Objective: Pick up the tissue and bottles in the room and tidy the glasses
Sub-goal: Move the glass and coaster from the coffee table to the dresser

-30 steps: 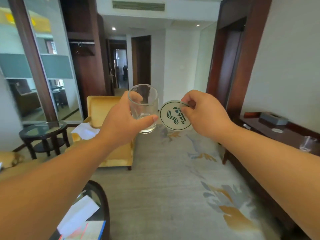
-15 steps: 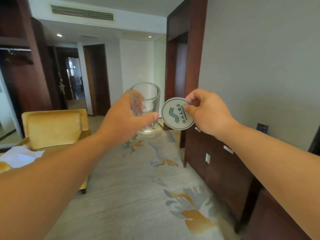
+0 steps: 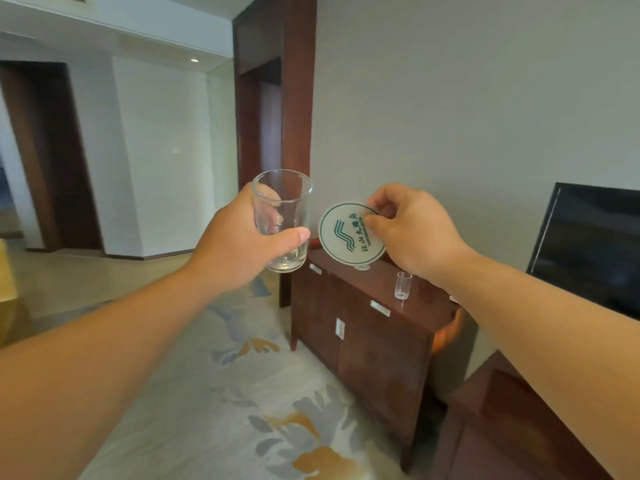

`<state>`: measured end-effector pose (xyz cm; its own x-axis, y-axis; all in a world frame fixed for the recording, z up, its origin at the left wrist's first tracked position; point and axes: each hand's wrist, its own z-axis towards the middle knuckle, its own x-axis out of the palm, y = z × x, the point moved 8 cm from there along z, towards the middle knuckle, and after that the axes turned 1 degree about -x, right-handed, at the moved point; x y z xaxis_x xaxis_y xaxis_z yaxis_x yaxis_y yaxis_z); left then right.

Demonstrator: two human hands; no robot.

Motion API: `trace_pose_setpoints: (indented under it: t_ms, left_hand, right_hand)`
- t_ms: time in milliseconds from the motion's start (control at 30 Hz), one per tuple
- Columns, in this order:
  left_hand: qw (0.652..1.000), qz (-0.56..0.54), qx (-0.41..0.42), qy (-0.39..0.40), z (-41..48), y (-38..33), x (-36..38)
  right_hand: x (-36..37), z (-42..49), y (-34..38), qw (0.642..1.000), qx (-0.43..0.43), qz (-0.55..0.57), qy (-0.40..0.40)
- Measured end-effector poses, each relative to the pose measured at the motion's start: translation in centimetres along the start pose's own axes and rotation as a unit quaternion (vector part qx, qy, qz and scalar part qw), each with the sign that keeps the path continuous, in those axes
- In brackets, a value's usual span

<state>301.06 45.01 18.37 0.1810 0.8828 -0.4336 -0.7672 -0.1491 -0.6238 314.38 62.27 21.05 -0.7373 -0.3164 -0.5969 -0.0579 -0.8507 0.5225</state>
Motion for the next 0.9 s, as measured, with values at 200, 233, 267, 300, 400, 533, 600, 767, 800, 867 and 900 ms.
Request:
trace_pose_setpoints:
  t_ms: [200,233,267,300,400,533,600,767,800,867,900]
  left_hand:
    - [0.998,-0.03,0.032,0.048,8.4,4.3,5.5]
    - [0.997,-0.036,0.032,0.052,9.6,5.1,6.6]
    - [0.997,-0.043,0.032,0.056,10.6,5.9,7.7]
    - [0.996,-0.05,0.033,0.062,11.7,6.7,8.8]
    - [0.993,-0.066,0.031,0.09,14.6,8.9,13.1]
    - [0.991,-0.073,0.036,0.105,18.8,11.2,19.1]
    - [0.991,-0.064,0.037,0.11,20.8,12.1,22.0]
    - [0.991,-0.052,0.038,0.117,27.2,13.6,28.2]
    - [0.992,-0.052,0.038,0.111,28.4,14.0,29.3]
    - [0.992,-0.054,0.033,0.106,30.5,14.9,31.4]
    - [0.992,-0.056,0.031,0.11,31.4,15.4,32.6]
  right_hand:
    - [1.6,6.6,-4.6,0.998,0.037,-0.044,-0.04]
    - [1.9,7.4,-5.6,0.997,0.044,-0.052,-0.038]
    - [2.3,8.2,-6.7,0.996,0.051,-0.061,-0.035]
    - [2.6,9.1,-7.9,0.995,0.056,-0.072,-0.033]
    - [3.2,11.6,-11.6,0.992,0.074,-0.093,-0.037]
    - [3.8,15.5,-17.2,0.99,0.081,-0.104,-0.039]
    - [3.8,17.7,-20.0,0.991,0.079,-0.1,-0.047]
    - [4.2,23.9,-27.1,0.991,0.089,-0.09,-0.044]
    - [4.4,25.1,-28.4,0.991,0.09,-0.088,-0.043]
    - [5.1,27.0,-30.9,0.991,0.096,-0.085,-0.04]
    - [5.6,27.9,-32.1,0.991,0.099,-0.086,-0.037]
